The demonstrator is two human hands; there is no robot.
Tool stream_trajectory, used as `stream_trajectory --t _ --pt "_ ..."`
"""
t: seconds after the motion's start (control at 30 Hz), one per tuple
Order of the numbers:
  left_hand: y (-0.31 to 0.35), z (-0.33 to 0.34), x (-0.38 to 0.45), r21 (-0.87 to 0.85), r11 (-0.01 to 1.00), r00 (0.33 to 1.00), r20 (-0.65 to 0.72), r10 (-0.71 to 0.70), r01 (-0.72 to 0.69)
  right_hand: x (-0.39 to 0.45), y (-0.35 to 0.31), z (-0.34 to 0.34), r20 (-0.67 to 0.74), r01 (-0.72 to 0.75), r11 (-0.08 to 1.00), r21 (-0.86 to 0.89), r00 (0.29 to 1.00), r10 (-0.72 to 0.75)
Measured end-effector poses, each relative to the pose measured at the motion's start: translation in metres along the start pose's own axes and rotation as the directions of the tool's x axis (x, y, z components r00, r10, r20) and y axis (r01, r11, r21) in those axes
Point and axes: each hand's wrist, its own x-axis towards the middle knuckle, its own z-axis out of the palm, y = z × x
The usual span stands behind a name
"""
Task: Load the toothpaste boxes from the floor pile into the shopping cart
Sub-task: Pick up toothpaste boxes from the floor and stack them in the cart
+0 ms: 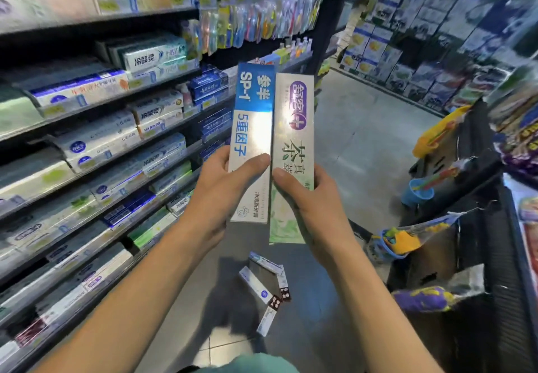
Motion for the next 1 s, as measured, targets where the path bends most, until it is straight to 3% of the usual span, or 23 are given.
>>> stream_trajectory --t 0.27,0.37,0.5,0.7,0.83,1.0 --pt "0.023 -0.035 -0.038 -0.043 0.995 0.965 -0.249 0.078 -0.091 0.008 -0.005 0.047 0.252 0.006 1.0 -0.001 0.968 -0.006" --pt "0.028 -0.052 -0.056 -0.023 0.988 0.905 -0.405 0.129 -0.151 0.013 -0.006 0.073 0.392 0.009 1.0 -0.018 0.92 -0.001" --pt "0.026 -0.073 -0.09 0.006 0.977 0.769 -0.615 0.173 -0.215 0.003 -0.009 0.107 0.583 0.007 0.998 -0.061 0.812 0.03" --pt "0.014 -0.099 -0.172 0.092 0.971 0.46 -0.868 0.186 -0.22 -0.038 0.005 0.163 0.813 -0.011 0.992 -0.125 0.572 0.109" --pt "0.003 -0.107 -0.259 0.122 0.967 0.163 -0.973 0.161 -0.223 -0.106 0.019 0.207 0.935 -0.028 0.987 -0.159 0.316 0.16" --pt "-0.018 -0.104 -0.38 0.148 0.958 -0.157 -0.981 0.111 -0.247 -0.215 0.041 0.245 0.976 -0.008 0.976 -0.219 -0.014 0.219"
